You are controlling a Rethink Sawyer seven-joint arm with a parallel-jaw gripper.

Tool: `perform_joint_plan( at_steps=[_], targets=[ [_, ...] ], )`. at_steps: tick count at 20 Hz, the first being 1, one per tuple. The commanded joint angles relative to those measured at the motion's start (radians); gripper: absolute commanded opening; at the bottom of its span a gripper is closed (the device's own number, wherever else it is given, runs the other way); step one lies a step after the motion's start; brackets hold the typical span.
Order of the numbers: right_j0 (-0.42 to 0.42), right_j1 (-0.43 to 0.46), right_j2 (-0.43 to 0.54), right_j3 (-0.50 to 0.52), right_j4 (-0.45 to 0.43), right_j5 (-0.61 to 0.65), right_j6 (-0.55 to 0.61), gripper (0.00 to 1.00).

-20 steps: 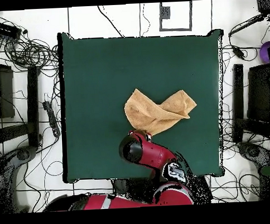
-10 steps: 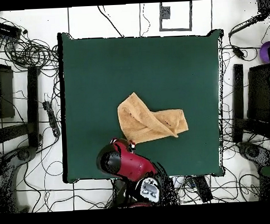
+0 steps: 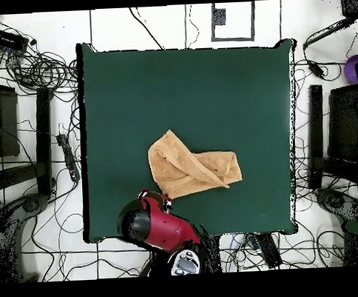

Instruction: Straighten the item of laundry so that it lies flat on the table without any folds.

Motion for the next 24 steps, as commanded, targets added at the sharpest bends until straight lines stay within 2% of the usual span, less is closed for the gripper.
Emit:
perform_joint_plan(
  at_steps=[1,6,13,19,24],
  targets=[
    [-0.008,0.057,0.125,0.054,0.094,0.011,0.329,0.0],
    [-0.033,0.112,0.184,0.044,0.098,-0.073,0.383,0.0],
    [0.08,0.069,0.188,0.087,0.201,-0.045,0.504,0.0],
    [0.138,0.047,0.192,0.096,0.248,-0.017,0.552,0.0],
    [0.201,0.017,0.151,0.089,0.282,0.044,0.584,0.0]
  ],
)
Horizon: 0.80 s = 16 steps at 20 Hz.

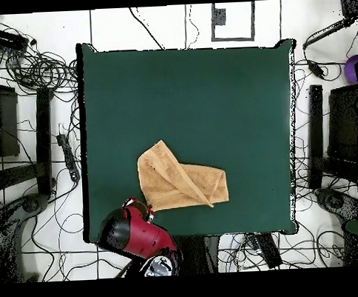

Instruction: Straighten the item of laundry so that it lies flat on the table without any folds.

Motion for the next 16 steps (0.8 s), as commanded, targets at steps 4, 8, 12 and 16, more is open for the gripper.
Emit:
perform_joint_plan(
  at_steps=[4,8,12,16],
  targets=[
    [0.069,-0.005,0.098,0.033,0.09,0.008,0.348,1.0],
    [0.098,-0.002,-0.003,-0.003,0.087,0.049,0.314,1.0],
    [0.087,-0.049,-0.084,-0.017,0.07,0.056,0.279,1.0],
    [0.095,-0.08,-0.181,-0.062,0.029,0.156,0.214,1.0]
  ],
)
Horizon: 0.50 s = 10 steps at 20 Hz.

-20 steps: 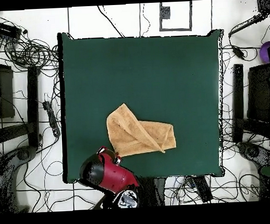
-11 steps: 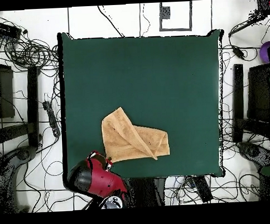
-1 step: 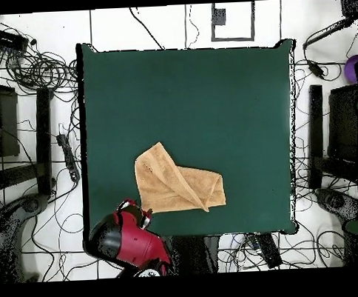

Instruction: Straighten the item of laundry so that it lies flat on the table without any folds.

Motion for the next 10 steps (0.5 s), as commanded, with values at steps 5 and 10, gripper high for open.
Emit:
perform_joint_plan(
  at_steps=[5,10],
  targets=[
    [0.059,-0.056,-0.262,-0.175,-0.074,0.372,0.098,1.0],
    [0.049,-0.067,-0.259,-0.19,-0.111,0.398,0.132,1.0]
  ],
)
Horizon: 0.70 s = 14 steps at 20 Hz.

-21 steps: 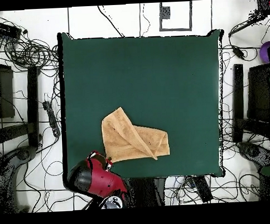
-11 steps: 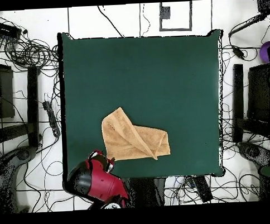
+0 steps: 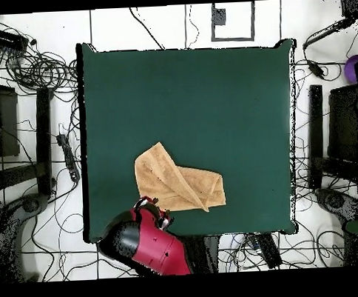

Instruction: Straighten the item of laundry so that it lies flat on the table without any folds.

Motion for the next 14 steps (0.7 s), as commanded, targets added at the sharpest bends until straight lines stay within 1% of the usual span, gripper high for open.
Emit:
perform_joint_plan(
  at_steps=[1,6,8,10,14],
  targets=[
    [0.012,-0.015,-0.038,-0.11,-0.054,0.157,0.129,1.0],
    [-0.06,-0.025,0.03,-0.094,-0.079,0.119,0.104,1.0],
    [-0.08,-0.023,0.052,-0.091,-0.084,0.101,0.103,1.0],
    [-0.088,-0.016,0.052,-0.101,-0.102,0.098,0.1,1.0],
    [-0.133,-0.009,0.099,-0.084,-0.121,0.047,0.089,1.0]
  ],
)
